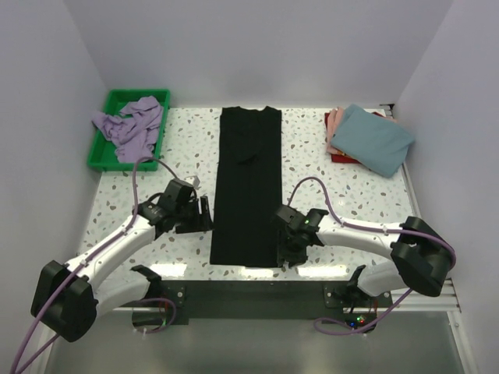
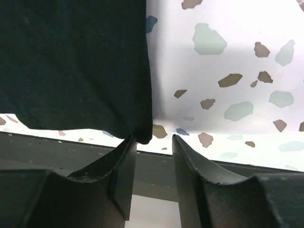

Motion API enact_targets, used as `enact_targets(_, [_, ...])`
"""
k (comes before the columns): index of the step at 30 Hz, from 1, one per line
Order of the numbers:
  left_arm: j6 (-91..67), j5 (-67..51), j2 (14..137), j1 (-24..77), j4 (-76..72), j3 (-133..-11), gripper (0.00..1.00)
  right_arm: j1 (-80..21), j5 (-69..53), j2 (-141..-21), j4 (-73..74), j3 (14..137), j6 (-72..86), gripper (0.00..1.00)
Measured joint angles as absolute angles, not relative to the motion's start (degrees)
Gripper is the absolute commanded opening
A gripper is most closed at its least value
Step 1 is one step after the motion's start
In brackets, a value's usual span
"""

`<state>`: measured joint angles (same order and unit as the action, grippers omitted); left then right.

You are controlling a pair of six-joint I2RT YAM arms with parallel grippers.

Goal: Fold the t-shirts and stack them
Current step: Fold the tshirt

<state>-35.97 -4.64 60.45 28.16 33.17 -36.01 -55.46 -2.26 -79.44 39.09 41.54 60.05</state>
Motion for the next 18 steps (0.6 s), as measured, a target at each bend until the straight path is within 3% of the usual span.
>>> enact_targets(9, [-36.86,-4.67,63.07,28.23,34.22,-35.99,0.67,-55.48,-2.17,-80.97,36.32,40.82,60.51,0.31])
enact_targets(12, [-37.43,-4.58,63.07,28.42,34.24,-35.79,0.65,-55.48,-2.37,-81.41,35.57,40.36,60.84,0.21])
enact_targets(13, [-37.93,-4.21,63.07,28.75,34.24,-35.64,0.65,-55.48,-2.42,-81.41,35.46,40.21,61.04,0.11])
enact_targets(15, [-38.98,-3.36,62.63,30.02,34.2,-34.96,0.63,-55.48,-2.7,-81.38,35.07,40.14,61.3,0.03])
enact_targets(18, [-41.63,-2.35,60.62,32.03,34.26,-32.67,0.61,-55.48,-2.74,-81.36,35.22,40.14,61.49,0.01])
